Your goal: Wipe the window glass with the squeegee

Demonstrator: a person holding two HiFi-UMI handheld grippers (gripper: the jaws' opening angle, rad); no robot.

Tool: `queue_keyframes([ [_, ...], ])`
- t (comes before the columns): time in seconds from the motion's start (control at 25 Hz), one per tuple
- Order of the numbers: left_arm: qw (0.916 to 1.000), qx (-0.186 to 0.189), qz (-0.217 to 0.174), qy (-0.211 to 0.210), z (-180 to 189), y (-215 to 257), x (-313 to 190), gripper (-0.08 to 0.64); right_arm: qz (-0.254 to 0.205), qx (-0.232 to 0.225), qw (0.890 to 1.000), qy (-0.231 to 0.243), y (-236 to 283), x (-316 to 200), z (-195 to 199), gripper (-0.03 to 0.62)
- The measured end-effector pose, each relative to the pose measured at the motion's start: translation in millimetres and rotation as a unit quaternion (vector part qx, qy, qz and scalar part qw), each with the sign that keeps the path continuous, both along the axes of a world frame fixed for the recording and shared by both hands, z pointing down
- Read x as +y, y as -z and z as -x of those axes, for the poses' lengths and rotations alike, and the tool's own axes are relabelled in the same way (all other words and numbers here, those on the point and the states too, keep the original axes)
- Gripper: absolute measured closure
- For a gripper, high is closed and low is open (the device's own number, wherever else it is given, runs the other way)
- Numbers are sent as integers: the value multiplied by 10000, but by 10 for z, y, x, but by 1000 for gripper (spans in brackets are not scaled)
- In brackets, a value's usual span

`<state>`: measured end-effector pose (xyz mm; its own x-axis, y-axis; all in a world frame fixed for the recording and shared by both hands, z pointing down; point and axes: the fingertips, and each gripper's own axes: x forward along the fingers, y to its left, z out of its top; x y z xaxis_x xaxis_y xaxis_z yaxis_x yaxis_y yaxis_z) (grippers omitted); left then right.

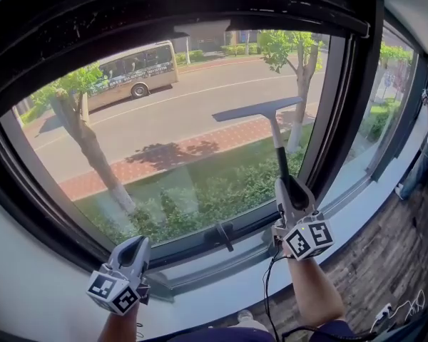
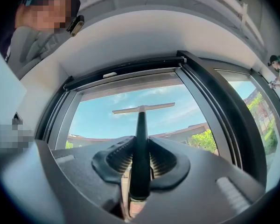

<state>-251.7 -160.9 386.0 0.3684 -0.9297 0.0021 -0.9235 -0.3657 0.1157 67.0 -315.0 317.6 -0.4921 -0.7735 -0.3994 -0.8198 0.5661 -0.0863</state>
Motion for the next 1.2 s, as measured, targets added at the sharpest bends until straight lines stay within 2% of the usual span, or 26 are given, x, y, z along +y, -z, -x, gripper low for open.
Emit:
queue_keyframes([
  [1.2, 9999, -84, 90, -32, -145, -17, 41, 555, 990, 297, 9945, 165, -1108, 67, 16, 492],
])
